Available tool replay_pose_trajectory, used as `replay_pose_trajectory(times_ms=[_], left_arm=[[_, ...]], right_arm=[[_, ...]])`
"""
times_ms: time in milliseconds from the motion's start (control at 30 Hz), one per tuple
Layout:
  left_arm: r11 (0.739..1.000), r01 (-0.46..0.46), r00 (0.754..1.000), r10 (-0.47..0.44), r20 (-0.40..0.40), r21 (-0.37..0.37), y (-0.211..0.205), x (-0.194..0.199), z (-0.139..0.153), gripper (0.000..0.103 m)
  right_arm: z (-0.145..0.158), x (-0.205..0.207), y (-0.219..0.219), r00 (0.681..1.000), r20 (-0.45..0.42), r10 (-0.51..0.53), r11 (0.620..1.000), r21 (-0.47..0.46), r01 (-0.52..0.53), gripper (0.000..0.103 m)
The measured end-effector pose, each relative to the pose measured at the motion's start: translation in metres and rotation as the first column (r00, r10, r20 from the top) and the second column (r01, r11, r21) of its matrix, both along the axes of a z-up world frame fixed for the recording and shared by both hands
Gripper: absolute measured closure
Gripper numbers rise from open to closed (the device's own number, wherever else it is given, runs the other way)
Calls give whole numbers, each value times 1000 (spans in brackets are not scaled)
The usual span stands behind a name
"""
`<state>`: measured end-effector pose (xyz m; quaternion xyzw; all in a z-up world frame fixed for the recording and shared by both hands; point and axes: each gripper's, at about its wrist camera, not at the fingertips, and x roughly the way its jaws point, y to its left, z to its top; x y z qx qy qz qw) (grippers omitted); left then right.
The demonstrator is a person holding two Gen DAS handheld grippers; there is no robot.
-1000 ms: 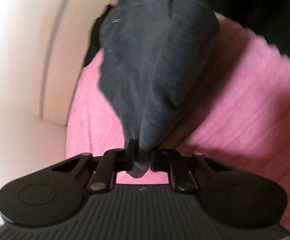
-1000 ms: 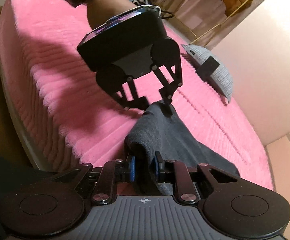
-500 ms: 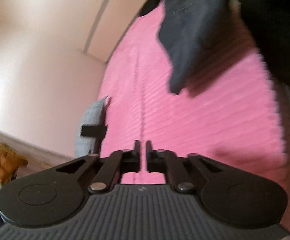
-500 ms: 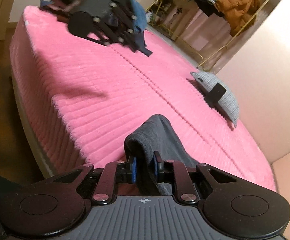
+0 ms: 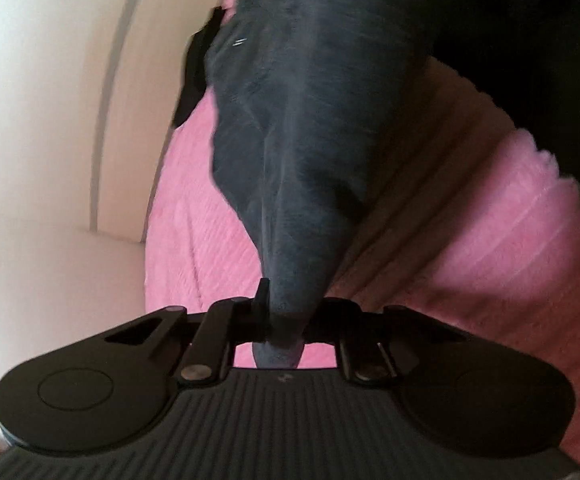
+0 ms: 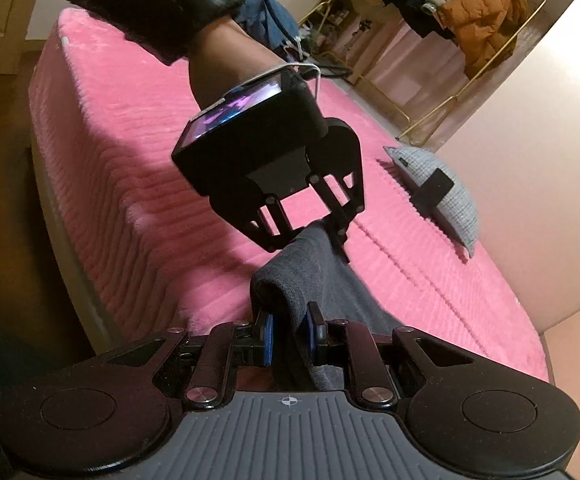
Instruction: Fold clothes
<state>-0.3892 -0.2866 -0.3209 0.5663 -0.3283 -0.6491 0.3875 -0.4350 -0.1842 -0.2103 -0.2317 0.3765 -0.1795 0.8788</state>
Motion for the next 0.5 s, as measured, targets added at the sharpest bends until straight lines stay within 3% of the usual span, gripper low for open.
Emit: replay_pose_trajectory(times_ms=[133,267,400,500], left_arm=[[995,-103,994,103,-48,-14,31,8,17,95],[986,-161,987,162,-21,33,60,11,25,94],[982,-186,981,186,-45,11,45,1,58,91],[979,-187,979,179,-95,-79,13,-22,106,81]], right_arm=[[11,4,13,996,44,77,997,20,-78,89],[19,6,24,982,113,149,984,85,-159,90],[30,-4,18,967,217,136,974,147,-171,90],[65,-32,-5,934,357,33,980,174,-101,90]])
